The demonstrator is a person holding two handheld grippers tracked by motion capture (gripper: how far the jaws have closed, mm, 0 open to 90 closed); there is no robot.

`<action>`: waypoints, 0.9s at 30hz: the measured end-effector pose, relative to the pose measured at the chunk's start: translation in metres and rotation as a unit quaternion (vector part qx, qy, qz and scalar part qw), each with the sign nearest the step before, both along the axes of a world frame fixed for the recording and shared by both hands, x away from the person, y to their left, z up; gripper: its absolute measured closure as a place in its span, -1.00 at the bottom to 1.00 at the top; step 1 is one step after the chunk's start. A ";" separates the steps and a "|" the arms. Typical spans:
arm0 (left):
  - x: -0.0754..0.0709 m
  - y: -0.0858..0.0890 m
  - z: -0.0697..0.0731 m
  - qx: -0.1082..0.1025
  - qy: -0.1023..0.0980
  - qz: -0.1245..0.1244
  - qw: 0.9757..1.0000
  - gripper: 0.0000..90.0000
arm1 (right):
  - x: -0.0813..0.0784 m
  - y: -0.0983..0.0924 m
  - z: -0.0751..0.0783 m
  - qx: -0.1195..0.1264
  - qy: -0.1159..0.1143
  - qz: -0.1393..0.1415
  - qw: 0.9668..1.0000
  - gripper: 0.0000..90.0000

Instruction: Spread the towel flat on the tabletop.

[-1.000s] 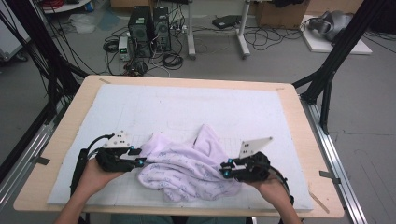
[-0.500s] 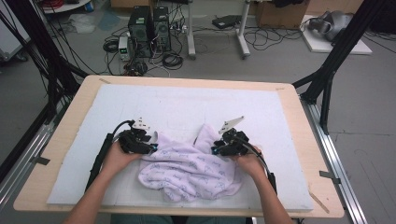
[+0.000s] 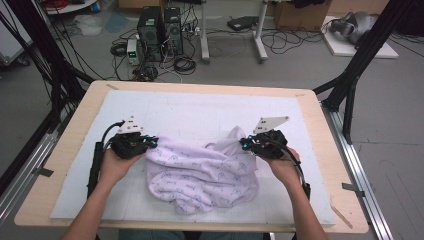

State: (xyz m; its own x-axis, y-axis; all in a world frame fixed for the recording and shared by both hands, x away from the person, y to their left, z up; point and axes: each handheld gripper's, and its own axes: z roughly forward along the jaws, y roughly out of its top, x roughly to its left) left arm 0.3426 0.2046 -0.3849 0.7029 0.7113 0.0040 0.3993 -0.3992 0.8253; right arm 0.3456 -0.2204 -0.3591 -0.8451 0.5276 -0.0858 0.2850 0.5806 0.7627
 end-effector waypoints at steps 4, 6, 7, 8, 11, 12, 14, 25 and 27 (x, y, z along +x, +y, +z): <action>-0.025 0.011 0.015 -0.003 -0.028 -0.002 1.000 0.94 | -0.029 -0.011 0.009 -0.001 -0.013 0.003 1.000 0.94; -0.037 0.014 0.011 0.005 -0.021 -0.010 1.000 0.94 | -0.036 -0.013 0.006 0.000 -0.009 0.005 1.000 0.94; -0.042 0.015 0.006 0.012 -0.009 -0.017 1.000 0.94 | -0.043 -0.015 0.000 0.001 0.000 0.008 1.000 0.94; -0.046 0.015 0.000 0.026 0.001 -0.021 0.999 0.94 | -0.053 -0.019 -0.016 -0.002 0.024 0.013 1.000 0.94; -0.051 0.019 -0.023 0.039 0.046 -0.032 0.998 0.90 | -0.059 -0.023 -0.036 -0.016 0.057 0.013 0.998 0.92; -0.050 0.022 -0.029 0.039 0.061 -0.033 0.997 0.78 | -0.059 -0.025 -0.044 -0.017 0.076 0.018 0.997 0.91; -0.048 0.025 -0.032 0.035 0.076 -0.027 0.996 0.48 | -0.058 -0.029 -0.053 -0.017 0.102 0.017 0.994 0.73; -0.031 0.001 -0.009 0.005 0.055 -0.054 0.997 0.06 | -0.051 0.012 -0.015 0.033 0.052 0.063 0.996 0.39; -0.025 -0.005 -0.017 0.016 0.073 -0.065 0.995 0.05 | -0.046 0.029 -0.020 0.018 0.056 0.082 0.995 0.39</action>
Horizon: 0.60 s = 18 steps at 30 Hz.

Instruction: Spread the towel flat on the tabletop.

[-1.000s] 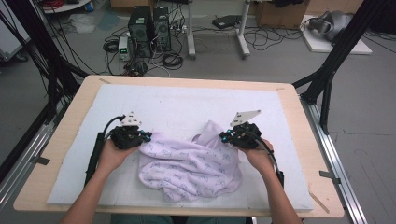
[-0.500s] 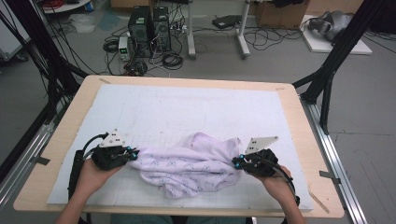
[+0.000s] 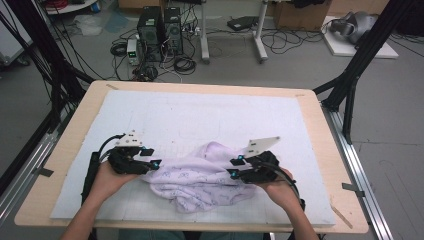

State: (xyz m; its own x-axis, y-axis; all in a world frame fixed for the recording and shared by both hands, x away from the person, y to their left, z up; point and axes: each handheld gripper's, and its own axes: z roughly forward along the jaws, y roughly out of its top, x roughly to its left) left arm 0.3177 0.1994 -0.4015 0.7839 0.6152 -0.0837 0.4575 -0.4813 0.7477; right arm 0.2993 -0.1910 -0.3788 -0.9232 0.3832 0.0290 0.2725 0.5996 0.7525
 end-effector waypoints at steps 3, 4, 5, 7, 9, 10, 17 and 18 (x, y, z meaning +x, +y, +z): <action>0.006 -0.006 -0.014 0.014 0.043 -0.031 0.998 0.22 | 0.013 0.023 -0.015 -0.025 0.019 0.018 0.999 0.39; 0.006 -0.008 -0.018 0.012 0.053 -0.042 0.998 0.22 | 0.013 0.023 -0.015 -0.025 0.019 0.018 0.999 0.39; 0.006 -0.009 -0.021 0.010 0.062 -0.052 0.997 0.32 | 0.017 0.026 -0.018 -0.022 0.027 0.019 0.999 0.39; 0.006 -0.009 -0.026 0.007 0.073 -0.070 0.995 0.70 | 0.025 0.036 -0.026 -0.021 0.051 0.037 0.998 0.67; 0.005 -0.010 -0.025 0.008 0.069 -0.072 0.995 0.84 | 0.027 0.039 -0.029 -0.025 0.056 0.048 0.997 0.84; 0.005 -0.009 -0.023 0.009 0.060 -0.071 0.996 0.95 | 0.028 0.042 -0.030 -0.031 0.061 0.057 0.996 0.89; 0.002 -0.001 0.005 -0.015 -0.011 -0.024 1.000 0.99 | 0.030 0.032 -0.006 -0.018 0.030 0.033 0.999 0.92; 0.003 -0.001 0.011 -0.016 -0.022 -0.019 0.999 0.99 | 0.031 0.030 -0.002 -0.013 0.025 0.028 0.999 0.92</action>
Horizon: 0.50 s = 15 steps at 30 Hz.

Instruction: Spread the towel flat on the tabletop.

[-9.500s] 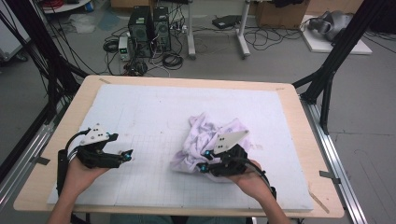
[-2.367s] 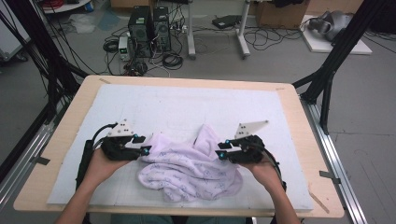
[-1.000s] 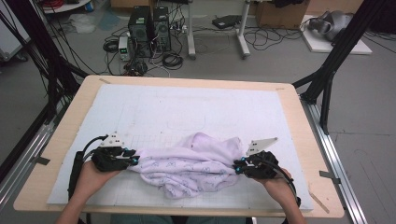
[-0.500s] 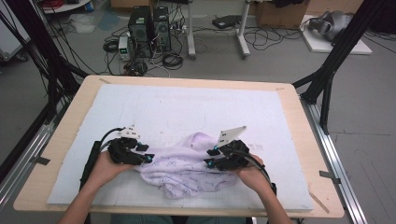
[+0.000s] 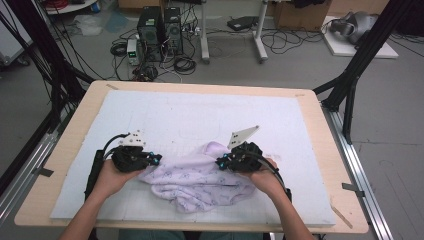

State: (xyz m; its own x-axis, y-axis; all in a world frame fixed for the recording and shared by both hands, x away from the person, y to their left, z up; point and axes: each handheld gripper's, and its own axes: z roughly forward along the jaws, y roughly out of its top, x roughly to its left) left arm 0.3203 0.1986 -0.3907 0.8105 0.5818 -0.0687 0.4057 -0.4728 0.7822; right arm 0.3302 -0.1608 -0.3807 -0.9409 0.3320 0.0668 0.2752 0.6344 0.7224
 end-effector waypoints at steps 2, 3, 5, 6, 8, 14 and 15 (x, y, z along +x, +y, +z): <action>0.001 -0.002 0.011 -0.006 -0.018 0.003 1.000 0.99 | 0.003 -0.004 0.009 0.004 -0.013 -0.006 1.000 0.92; 0.002 -0.004 0.016 -0.005 -0.026 0.006 1.000 0.99 | 0.004 -0.005 0.013 0.009 -0.017 -0.010 1.000 0.92; 0.004 -0.007 0.025 -0.004 -0.039 0.007 0.999 0.99 | 0.008 -0.007 0.021 0.010 -0.022 -0.014 1.000 0.92; 0.005 -0.008 0.029 -0.004 -0.047 0.011 0.999 1.00 | 0.010 -0.008 0.026 0.009 -0.030 -0.015 0.999 0.92; 0.009 -0.010 0.036 -0.010 -0.052 0.014 0.998 1.00 | 0.014 -0.009 0.036 0.009 -0.042 -0.020 0.999 0.92; 0.034 -0.016 0.069 -0.013 -0.091 0.047 0.995 1.00 | 0.042 -0.011 0.068 -0.006 -0.059 -0.039 0.997 0.92; 0.042 -0.019 0.079 -0.013 -0.109 0.057 0.992 1.00 | 0.050 -0.011 0.076 -0.009 -0.069 -0.050 0.996 0.93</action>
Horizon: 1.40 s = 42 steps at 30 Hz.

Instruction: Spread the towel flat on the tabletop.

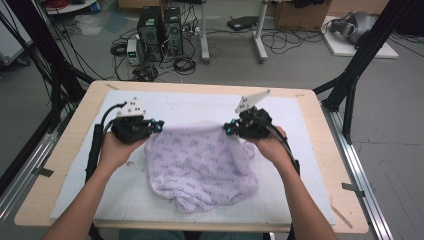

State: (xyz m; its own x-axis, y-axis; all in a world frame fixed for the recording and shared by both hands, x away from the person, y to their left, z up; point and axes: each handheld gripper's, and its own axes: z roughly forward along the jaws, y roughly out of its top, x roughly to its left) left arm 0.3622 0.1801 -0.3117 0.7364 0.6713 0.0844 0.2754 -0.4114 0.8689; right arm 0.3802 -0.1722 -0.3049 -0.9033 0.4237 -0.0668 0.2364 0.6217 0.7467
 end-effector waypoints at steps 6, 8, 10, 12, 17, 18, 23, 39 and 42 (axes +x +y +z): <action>0.060 -0.008 0.032 -0.003 -0.013 0.098 0.995 0.39 | 0.070 -0.002 0.048 0.022 -0.058 -0.128 0.990 0.41; 0.061 -0.006 0.019 0.008 0.003 0.094 0.996 0.30 | 0.076 0.001 0.039 0.009 -0.042 -0.127 0.991 0.38; 0.057 -0.003 0.001 0.007 0.020 0.083 0.996 0.24 | 0.074 0.004 0.023 0.000 -0.035 -0.114 0.993 0.36; 0.052 -0.001 -0.017 0.004 0.040 0.070 0.997 0.23 | 0.069 0.003 0.005 -0.003 -0.018 -0.102 0.995 0.31; 0.029 0.001 -0.049 -0.006 0.066 0.037 0.997 0.11 | 0.042 -0.003 -0.032 -0.011 0.014 -0.073 0.997 0.24; 0.025 0.000 -0.053 -0.009 0.068 0.033 0.997 0.08 | 0.035 -0.006 -0.037 -0.005 0.014 -0.068 0.998 0.24; -0.002 -0.001 -0.067 -0.009 0.074 0.005 0.997 -0.03 | -0.003 -0.015 -0.052 0.033 0.030 -0.045 0.998 0.18; -0.076 -0.012 -0.102 -0.005 0.093 -0.087 0.992 -0.10 | -0.092 -0.012 -0.099 0.018 0.020 0.024 0.999 0.05; -0.075 -0.025 -0.114 0.040 0.106 -0.105 0.988 0.02 | -0.094 -0.008 -0.113 0.002 0.026 0.024 0.999 0.04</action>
State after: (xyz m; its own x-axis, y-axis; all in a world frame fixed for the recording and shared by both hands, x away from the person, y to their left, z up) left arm 0.2876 0.1553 -0.4253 0.8659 0.4986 -0.0404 0.3489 -0.5440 0.7631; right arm 0.2866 -0.1799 -0.4177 -0.9247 0.3802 -0.0174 0.2455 0.6308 0.7360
